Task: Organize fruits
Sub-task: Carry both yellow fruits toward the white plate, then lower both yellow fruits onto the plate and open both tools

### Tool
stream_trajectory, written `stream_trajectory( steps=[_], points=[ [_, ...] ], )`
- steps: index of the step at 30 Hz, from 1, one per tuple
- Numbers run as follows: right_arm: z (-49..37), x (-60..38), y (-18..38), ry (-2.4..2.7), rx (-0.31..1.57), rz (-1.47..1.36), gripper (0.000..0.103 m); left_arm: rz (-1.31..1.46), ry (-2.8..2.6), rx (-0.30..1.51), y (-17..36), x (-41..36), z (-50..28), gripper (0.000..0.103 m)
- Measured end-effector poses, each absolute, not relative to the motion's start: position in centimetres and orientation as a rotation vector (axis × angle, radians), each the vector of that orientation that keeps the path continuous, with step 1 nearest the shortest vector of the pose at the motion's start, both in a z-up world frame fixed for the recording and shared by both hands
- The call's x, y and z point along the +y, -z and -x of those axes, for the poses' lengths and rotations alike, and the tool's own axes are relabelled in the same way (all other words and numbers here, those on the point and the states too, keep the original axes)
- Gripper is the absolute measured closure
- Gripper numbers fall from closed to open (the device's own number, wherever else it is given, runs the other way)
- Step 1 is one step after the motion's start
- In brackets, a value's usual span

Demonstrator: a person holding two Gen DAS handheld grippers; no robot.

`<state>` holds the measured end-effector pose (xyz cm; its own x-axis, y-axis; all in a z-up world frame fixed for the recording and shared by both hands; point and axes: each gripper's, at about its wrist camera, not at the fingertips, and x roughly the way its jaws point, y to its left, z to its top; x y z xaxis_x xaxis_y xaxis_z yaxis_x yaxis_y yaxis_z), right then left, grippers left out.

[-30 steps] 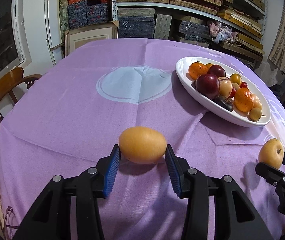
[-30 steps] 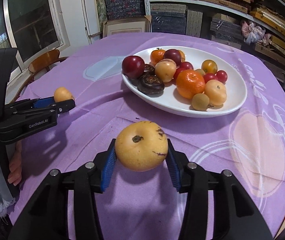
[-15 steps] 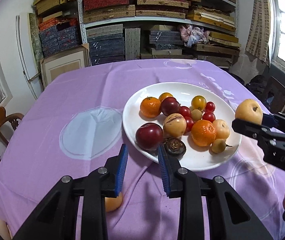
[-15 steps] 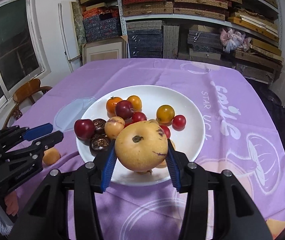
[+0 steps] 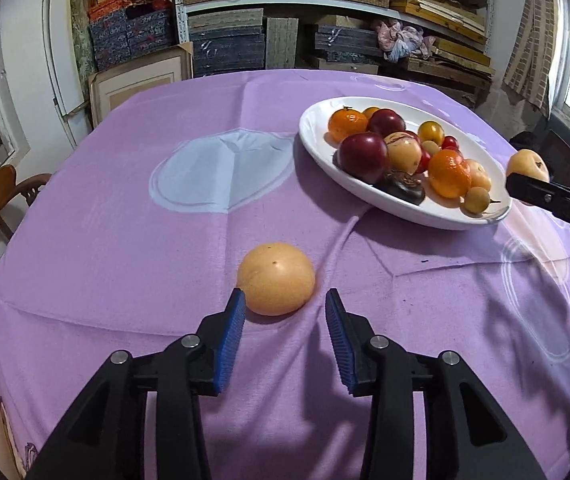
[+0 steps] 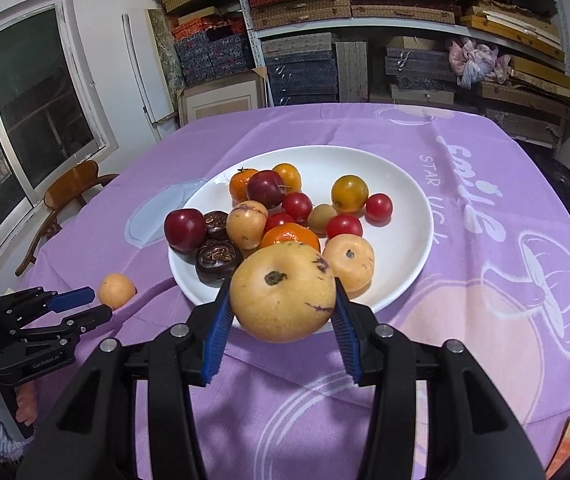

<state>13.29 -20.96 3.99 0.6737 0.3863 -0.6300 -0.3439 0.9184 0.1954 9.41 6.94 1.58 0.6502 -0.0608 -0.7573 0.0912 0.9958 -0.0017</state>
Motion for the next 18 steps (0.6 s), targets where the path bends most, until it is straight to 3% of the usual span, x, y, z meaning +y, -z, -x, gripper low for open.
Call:
stream_trajectory(
  steps=[13,18],
  points=[
    [-12.9,-21.2,-3.8,-0.425,0.719,-0.082,0.057,0.029,0.069,0.891,0.0,7.1,-12.6,0.056],
    [-12.8,-21.6,-4.1,-0.413,0.71,-0.091,0.057,0.044,0.076,0.799,-3.5,6.9,-12.4,0.056]
  ],
)
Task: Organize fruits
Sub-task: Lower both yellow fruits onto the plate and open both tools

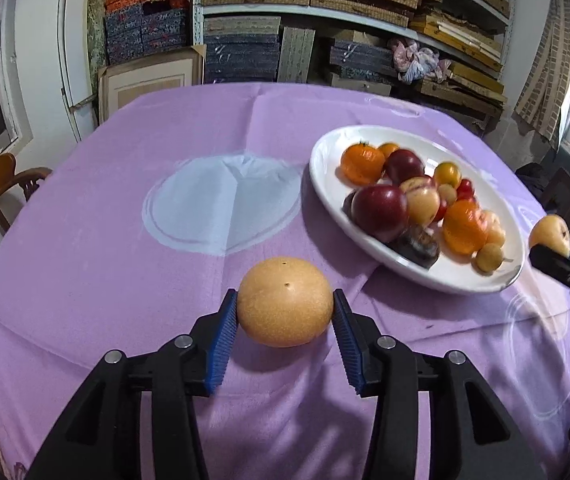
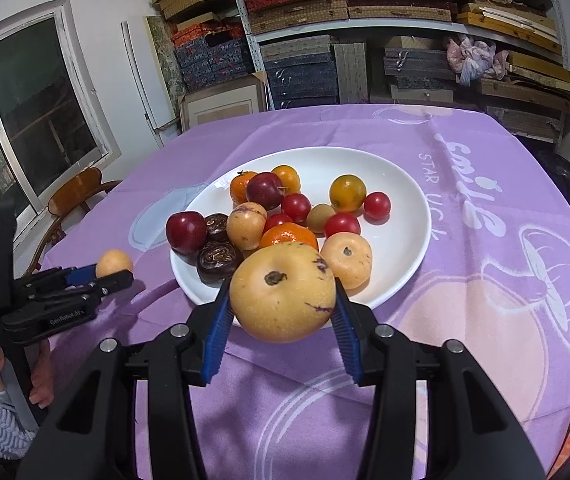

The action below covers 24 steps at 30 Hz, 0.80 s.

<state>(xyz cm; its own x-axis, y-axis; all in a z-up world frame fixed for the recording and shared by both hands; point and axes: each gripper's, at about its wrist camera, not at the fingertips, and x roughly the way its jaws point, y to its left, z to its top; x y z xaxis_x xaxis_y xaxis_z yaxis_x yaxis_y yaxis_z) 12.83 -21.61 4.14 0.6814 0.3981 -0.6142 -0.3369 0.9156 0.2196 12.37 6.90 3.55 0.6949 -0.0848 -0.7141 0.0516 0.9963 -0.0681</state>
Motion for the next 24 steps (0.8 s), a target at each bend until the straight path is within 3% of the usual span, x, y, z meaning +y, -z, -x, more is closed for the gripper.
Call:
stream_trajectory(
  steps=[8,17,24],
  points=[
    [-17.0,-21.7,-6.7,-0.335,0.695,-0.017,0.057,-0.041,0.175,0.681,-9.8,-0.8,-17.6,0.056],
    [-23.7,-20.8,-4.3,-0.307,0.778,0.01,0.057,0.011,0.165,0.821,-5.0,-3.3,-23.1,0.056],
    [-24.6,-20.3,-2.7,-0.308,0.797,0.014,0.057,-0.04,0.139,0.786,-4.6,-3.3,-23.2,0.055]
  ],
)
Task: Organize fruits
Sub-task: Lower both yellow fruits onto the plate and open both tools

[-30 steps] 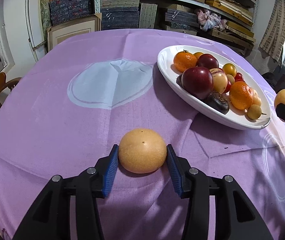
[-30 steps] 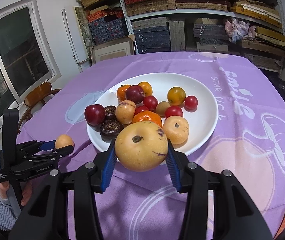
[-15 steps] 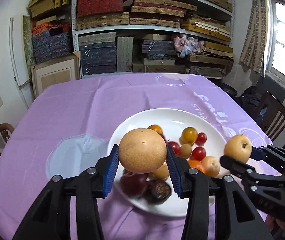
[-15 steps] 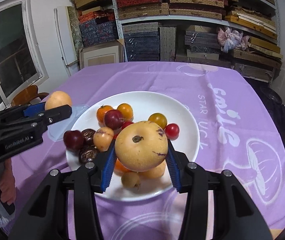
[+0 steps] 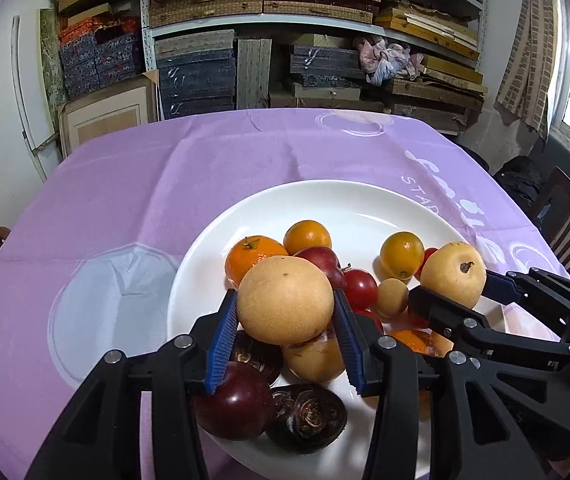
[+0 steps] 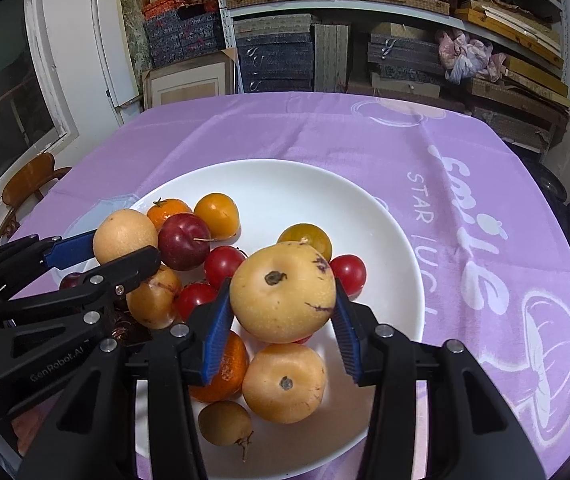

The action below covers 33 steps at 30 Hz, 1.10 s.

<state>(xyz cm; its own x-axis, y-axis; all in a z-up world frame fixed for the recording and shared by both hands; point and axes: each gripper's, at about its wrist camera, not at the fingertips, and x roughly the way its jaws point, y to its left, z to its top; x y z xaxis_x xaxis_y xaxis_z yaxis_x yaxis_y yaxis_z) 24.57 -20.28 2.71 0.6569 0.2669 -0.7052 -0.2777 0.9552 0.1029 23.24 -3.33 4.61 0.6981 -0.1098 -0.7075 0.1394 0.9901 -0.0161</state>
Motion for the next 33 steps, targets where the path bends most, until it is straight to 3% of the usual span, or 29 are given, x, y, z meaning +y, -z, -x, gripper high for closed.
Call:
stream_trajectory(
  steps=[5,9,20,26,29,33],
  points=[
    [-23.8,-20.3,-3.2,-0.307,0.768,0.012,0.055,-0.057,0.114,0.761,-4.8,-3.3,-22.3,0.055],
    [-22.7,-20.4,-4.3,-0.302,0.735,0.015,0.045,-0.046,0.106,0.748,-5.4,-2.7,-21.3,0.056],
    [-16.1,-21.0,-5.5,-0.304,0.678,-0.009,0.042,-0.049,0.076,0.696,-7.2,-1.3,-16.1,0.055],
    [-11.5,-22.0,-5.1,-0.28,0.639,-0.027,0.034,-0.023,0.063,0.694,-7.5,0.0,-13.1,0.055],
    [-9.4,-22.4,-4.7,-0.269,0.619,-0.046,0.032,-0.01,0.049,0.693,-7.2,0.8,-11.5,0.05],
    [-7.4,-22.7,-4.0,-0.249,0.584,-0.047,0.02,0.008,0.034,0.706,-6.3,1.6,-9.6,0.045]
  ],
)
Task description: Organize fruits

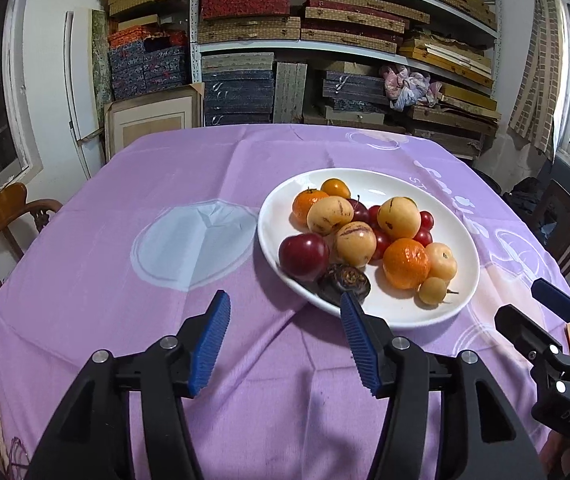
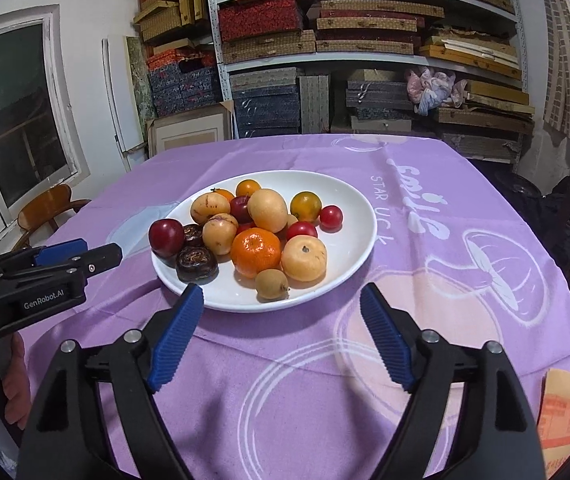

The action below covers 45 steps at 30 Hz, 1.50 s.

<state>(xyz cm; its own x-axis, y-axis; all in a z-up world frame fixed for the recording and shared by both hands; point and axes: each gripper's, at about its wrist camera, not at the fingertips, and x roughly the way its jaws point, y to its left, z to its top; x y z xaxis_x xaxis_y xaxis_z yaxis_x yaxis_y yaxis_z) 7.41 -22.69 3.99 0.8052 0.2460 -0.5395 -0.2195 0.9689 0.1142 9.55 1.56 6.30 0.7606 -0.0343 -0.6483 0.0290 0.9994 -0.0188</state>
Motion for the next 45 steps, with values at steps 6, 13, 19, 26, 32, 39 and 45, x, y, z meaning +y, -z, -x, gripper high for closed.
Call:
stream_trajectory(
  steps=[6,13,19,26,32,39,45],
  points=[
    [-6.6,-22.3,-3.1,-0.221,0.564,-0.014,0.008,0.009,0.032,0.739,-4.5,1.5,-8.1,0.043],
    [-6.7,-22.2,-2.8,-0.186,0.571,0.009,0.004,-0.008,0.034,0.741,-4.4,0.9,-8.3,0.031],
    [-8.3,-22.1,-2.6,-0.171,0.656,0.001,0.004,-0.009,0.022,0.752,-4.9,0.8,-9.4,0.009],
    [-10.3,-22.9,-2.3,-0.156,0.689,-0.068,0.004,-0.037,0.021,0.753,-5.3,0.5,-10.3,0.007],
    [-10.9,-23.5,-1.1,-0.168,0.727,-0.108,0.004,-0.033,0.054,0.773,-4.8,0.2,-10.9,0.007],
    [-11.1,-23.6,-0.9,-0.169,0.727,-0.107,0.004,-0.002,0.071,0.802,-4.4,0.4,-11.4,0.003],
    [-11.0,-23.5,-0.8,-0.17,0.727,-0.107,0.004,-0.007,0.086,0.796,-4.3,0.3,-11.4,0.003]
  ],
)
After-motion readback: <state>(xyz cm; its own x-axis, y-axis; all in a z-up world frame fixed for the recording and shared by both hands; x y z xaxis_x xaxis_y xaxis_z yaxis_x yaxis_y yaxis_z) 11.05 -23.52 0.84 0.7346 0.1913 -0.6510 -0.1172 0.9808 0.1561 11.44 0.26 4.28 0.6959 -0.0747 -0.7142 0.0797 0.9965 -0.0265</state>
